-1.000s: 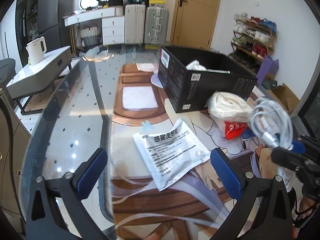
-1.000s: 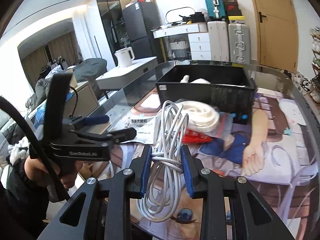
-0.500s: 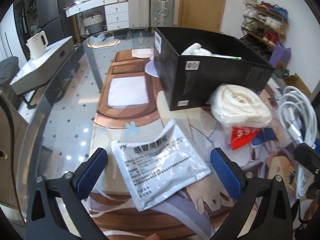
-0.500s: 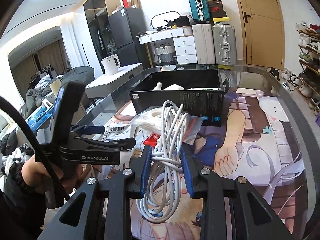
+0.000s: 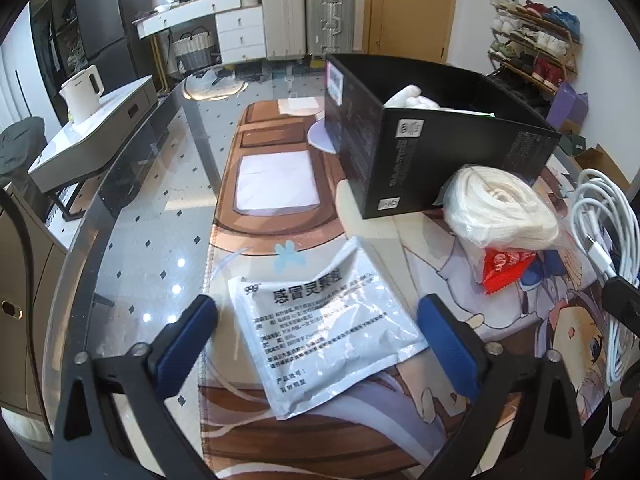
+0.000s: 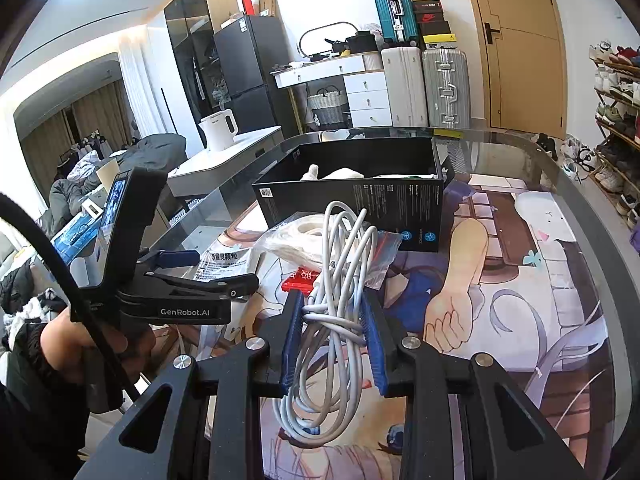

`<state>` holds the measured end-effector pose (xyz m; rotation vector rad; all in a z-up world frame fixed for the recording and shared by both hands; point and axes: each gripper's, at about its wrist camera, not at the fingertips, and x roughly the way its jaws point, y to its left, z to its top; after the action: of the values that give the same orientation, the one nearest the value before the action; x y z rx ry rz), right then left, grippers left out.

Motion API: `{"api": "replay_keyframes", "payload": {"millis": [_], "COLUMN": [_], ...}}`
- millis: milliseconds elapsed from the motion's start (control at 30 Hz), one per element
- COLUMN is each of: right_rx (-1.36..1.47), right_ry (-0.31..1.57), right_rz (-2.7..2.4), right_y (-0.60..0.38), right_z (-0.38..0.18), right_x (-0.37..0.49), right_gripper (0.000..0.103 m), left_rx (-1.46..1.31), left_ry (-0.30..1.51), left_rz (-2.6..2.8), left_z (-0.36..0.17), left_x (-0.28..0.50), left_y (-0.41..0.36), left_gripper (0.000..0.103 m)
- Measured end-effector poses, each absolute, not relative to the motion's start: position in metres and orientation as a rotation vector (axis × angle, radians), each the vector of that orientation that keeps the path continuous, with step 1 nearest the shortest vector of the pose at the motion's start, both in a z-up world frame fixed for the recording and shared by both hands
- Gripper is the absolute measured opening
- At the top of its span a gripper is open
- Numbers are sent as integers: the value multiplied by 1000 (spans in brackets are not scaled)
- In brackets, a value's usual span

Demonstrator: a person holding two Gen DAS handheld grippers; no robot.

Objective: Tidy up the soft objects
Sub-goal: 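Lift the cable bundle with the right gripper while the left gripper grasps the white sachet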

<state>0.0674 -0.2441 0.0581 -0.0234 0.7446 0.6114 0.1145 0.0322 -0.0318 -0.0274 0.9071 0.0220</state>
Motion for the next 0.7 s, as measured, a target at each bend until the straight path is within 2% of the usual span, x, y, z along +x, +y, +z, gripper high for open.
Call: {"api": "replay_keyframes", "payload": {"millis": [67,133,700], "right_rx": [-22,-23,-24], "right_ry": [745,743,741], "right_rz": [612,610,601], "right_y": [-244,-244,-247], "right_z": [58,57,57], "right_x": [68,68,66], "right_gripper": [29,29,29], "left_rx": [-18,-12,-34], "left_ry": [896,880,831], "left_rz": [5,-10,-68], "left_z": [-30,-28,-21], "left_x": [113,111,99], "left_y": [30,30,38], "left_gripper": [89,76,49]}}
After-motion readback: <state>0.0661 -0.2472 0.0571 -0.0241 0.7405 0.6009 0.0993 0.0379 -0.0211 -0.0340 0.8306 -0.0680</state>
